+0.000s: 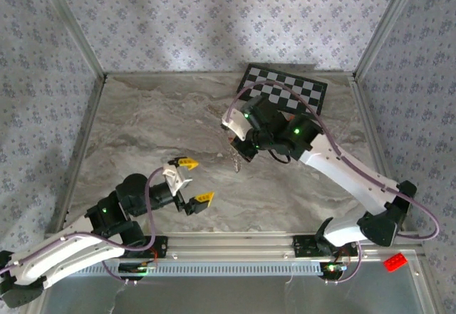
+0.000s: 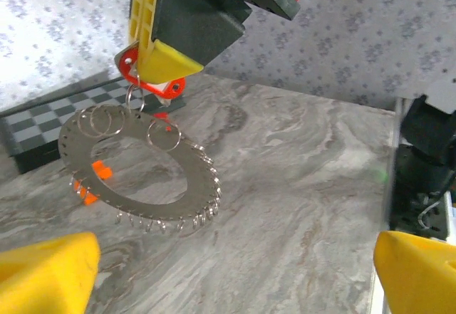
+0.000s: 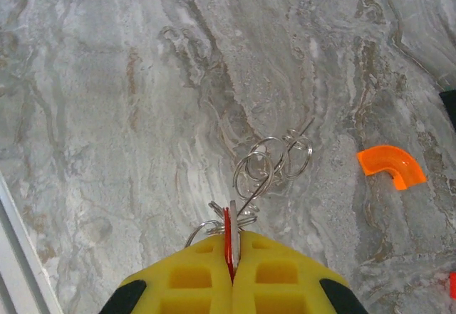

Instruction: Put the keys on the keyring

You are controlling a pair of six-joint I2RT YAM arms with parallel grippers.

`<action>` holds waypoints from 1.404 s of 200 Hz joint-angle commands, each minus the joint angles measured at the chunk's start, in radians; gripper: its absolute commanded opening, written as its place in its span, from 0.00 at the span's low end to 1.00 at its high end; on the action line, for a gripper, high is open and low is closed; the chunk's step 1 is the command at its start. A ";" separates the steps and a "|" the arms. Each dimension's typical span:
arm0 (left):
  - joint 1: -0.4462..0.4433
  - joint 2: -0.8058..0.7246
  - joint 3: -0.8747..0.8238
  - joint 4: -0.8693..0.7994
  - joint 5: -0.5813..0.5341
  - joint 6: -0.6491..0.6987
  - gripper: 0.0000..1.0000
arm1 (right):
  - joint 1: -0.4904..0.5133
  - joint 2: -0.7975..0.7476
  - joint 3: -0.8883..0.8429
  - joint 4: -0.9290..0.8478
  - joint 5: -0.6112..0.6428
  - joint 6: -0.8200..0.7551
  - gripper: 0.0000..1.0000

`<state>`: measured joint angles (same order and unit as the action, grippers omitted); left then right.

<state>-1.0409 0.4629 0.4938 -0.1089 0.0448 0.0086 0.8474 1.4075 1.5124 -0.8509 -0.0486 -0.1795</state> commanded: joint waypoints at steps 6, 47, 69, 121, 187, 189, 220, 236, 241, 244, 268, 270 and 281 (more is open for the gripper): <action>-0.001 -0.012 0.005 0.012 -0.082 -0.009 1.00 | -0.032 0.035 0.076 -0.001 -0.034 0.042 0.00; 0.000 -0.009 -0.014 0.035 -0.117 -0.023 1.00 | -0.074 0.117 0.141 -0.017 -0.039 0.045 0.00; -0.001 -0.002 -0.019 0.049 -0.151 -0.024 1.00 | -0.092 0.152 0.152 -0.009 -0.056 0.052 0.00; -0.001 -0.001 -0.028 0.029 -0.183 -0.030 1.00 | -0.110 0.235 0.188 0.036 -0.087 0.075 0.00; -0.001 -0.045 -0.038 -0.010 -0.204 -0.037 1.00 | -0.117 0.349 0.236 0.118 -0.118 0.111 0.00; -0.001 -0.047 -0.038 -0.011 -0.203 -0.037 1.00 | -0.117 0.353 0.239 0.120 -0.121 0.110 0.00; -0.001 -0.064 -0.041 -0.020 -0.207 -0.038 0.99 | -0.108 0.413 0.278 0.139 -0.152 0.129 0.00; -0.001 -0.069 -0.040 -0.022 -0.208 -0.039 1.00 | -0.100 0.430 0.277 0.159 -0.160 0.141 0.00; -0.001 -0.068 -0.039 -0.024 -0.207 -0.038 1.00 | -0.096 0.434 0.273 0.167 -0.160 0.143 0.00; -0.001 -0.068 -0.039 -0.026 -0.207 -0.039 1.00 | -0.096 0.434 0.270 0.171 -0.160 0.146 0.00; -0.001 -0.078 -0.044 -0.029 -0.212 -0.041 0.99 | -0.085 0.435 0.235 0.213 -0.157 0.170 0.00; -0.001 -0.079 -0.045 -0.029 -0.212 -0.041 1.00 | -0.084 0.434 0.231 0.218 -0.155 0.173 0.00; -0.001 -0.085 -0.050 -0.028 -0.211 -0.041 1.00 | -0.081 0.430 0.211 0.238 -0.148 0.185 0.00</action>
<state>-1.0409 0.4000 0.4515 -0.1352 -0.1478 -0.0139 0.7559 1.8450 1.7432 -0.6861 -0.1814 -0.0399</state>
